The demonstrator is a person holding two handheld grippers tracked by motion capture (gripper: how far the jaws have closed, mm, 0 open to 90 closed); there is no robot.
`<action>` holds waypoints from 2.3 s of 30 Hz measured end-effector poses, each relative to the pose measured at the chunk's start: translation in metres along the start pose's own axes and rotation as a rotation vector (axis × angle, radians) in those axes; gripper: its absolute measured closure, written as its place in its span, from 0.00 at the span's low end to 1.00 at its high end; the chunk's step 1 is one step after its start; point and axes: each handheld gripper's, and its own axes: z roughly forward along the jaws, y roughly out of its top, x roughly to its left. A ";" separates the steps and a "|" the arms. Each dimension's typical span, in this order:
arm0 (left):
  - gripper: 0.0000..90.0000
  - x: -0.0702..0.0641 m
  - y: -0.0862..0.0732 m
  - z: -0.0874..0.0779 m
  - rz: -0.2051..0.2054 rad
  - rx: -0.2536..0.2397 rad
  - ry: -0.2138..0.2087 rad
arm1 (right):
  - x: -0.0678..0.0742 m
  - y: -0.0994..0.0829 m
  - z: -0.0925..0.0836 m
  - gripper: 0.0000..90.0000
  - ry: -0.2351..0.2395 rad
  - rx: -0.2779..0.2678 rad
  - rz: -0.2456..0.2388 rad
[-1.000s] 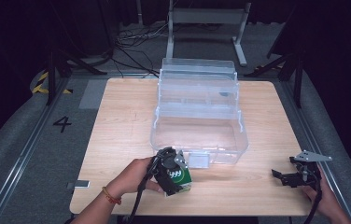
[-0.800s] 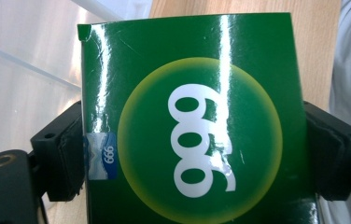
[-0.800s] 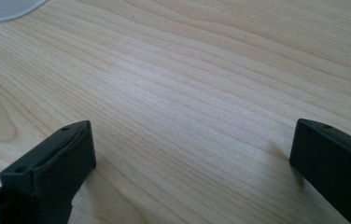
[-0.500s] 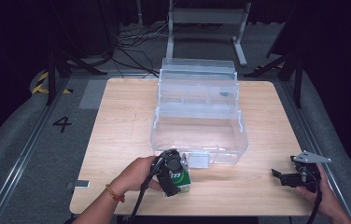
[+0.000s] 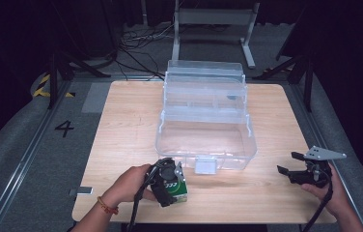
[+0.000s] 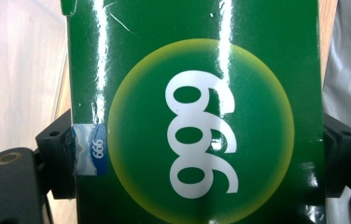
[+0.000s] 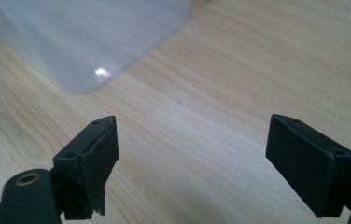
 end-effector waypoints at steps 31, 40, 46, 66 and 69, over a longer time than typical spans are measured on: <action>0.17 -0.004 -0.031 -0.008 -0.050 -0.026 0.028 | 0.034 0.096 0.073 0.42 0.102 0.037 -0.071; 0.17 -0.005 -0.034 -0.009 -0.056 -0.028 0.028 | 0.035 0.094 0.067 0.48 0.111 0.035 -0.061; 0.18 -0.008 -0.034 -0.010 -0.041 -0.012 0.031 | 0.037 0.095 0.065 0.49 0.108 0.049 -0.071; 0.18 -0.011 -0.037 -0.015 -0.040 -0.025 0.025 | 0.041 0.086 0.018 0.26 0.056 -0.030 -0.138; 0.18 -0.013 -0.037 -0.020 -0.029 -0.025 0.017 | 0.028 0.074 0.002 0.25 0.043 -0.048 -0.126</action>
